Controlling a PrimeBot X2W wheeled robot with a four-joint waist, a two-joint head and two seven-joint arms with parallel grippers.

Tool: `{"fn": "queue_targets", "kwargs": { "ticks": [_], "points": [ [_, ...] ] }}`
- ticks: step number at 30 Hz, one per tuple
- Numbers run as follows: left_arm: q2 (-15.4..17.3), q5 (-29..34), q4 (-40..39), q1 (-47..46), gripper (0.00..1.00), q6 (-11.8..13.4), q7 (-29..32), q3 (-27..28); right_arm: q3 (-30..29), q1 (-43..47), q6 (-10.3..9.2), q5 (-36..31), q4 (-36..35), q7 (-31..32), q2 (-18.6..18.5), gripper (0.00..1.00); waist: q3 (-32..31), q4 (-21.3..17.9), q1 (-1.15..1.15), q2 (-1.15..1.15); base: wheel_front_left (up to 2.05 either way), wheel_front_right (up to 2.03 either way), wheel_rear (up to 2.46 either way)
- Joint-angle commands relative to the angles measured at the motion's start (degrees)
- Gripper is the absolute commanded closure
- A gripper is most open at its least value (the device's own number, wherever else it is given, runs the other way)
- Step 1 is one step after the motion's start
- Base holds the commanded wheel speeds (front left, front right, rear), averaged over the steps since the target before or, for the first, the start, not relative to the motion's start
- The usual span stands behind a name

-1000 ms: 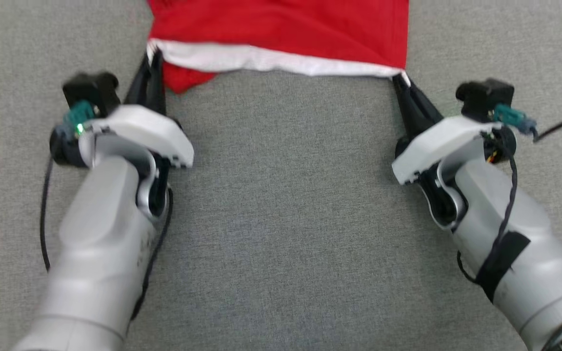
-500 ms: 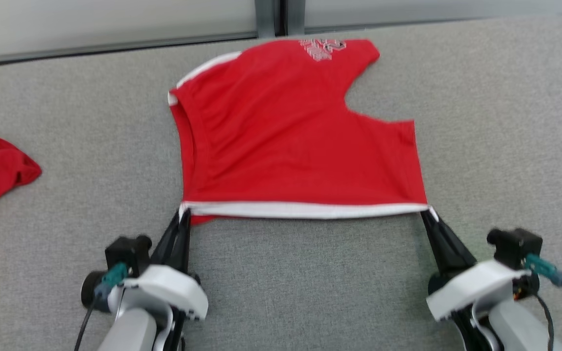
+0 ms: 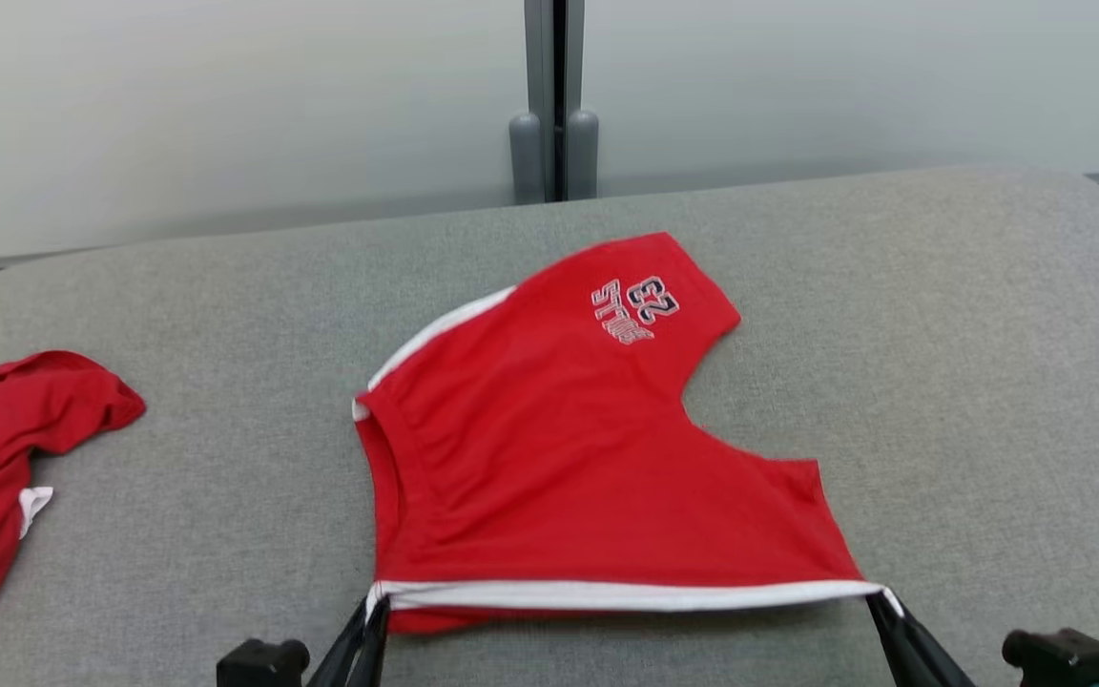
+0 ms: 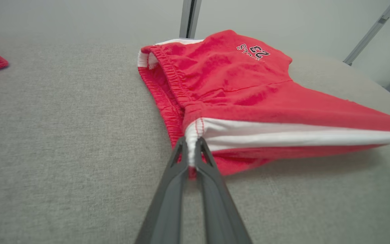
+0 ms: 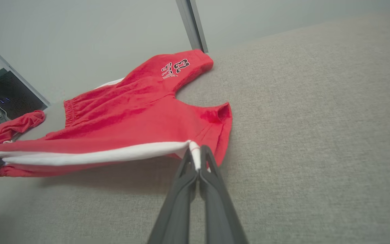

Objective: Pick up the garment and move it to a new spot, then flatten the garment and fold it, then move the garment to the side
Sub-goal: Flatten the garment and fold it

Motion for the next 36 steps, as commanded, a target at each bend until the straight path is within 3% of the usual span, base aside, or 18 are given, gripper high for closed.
{"fn": "queue_targets", "kwargs": {
  "ticks": [1, 9, 16, 25, 30, 36],
  "points": [
    [1.1, -0.1, -2.4, 2.0, 1.00, 0.7, 1.7, -0.3, -1.5, 2.5, -0.02, -1.3, -2.9, 2.0, 0.6, 1.00, -1.3, 0.3, 0.00, 0.00, 0.00, 0.00, 0.00],
    [2.8, 0.2, -14.1, 7.7, 1.00, 3.5, 8.0, -0.7, -7.1, 9.9, -0.01, -5.7, -14.8, 10.7, 3.7, 1.00, -1.8, 0.5, 0.00, 0.00, 0.00, 0.00, 0.00],
    [2.5, -1.2, -14.8, 3.4, 1.00, 3.2, 9.6, -0.1, -8.9, 5.7, -0.02, -6.3, -16.6, 11.9, 3.0, 1.00, 1.4, 1.3, 0.00, 0.00, 0.00, 0.00, 0.00],
    [0.4, -2.4, -9.3, -10.7, 1.00, 1.0, 7.8, 0.3, -8.4, -14.7, -0.06, -4.6, -9.5, 8.6, -5.2, 1.00, 13.0, 4.0, 0.00, 0.00, 0.00, 0.00, 0.00],
    [-1.5, -3.8, -5.5, -19.6, 1.00, -0.7, 5.7, 0.1, -4.5, -28.5, -0.06, -2.3, -2.6, 7.1, -10.2, 1.00, 19.3, 6.8, 0.00, 0.00, 0.00, 0.00, 0.00],
    [-2.6, -4.9, -2.4, -26.7, 1.00, -1.9, 4.0, -0.7, 1.3, -42.0, -0.05, -0.1, 4.5, 6.2, -13.1, 1.00, 23.9, 9.0, 0.00, 0.00, 0.00, 0.00, 0.00]
  ]
}}
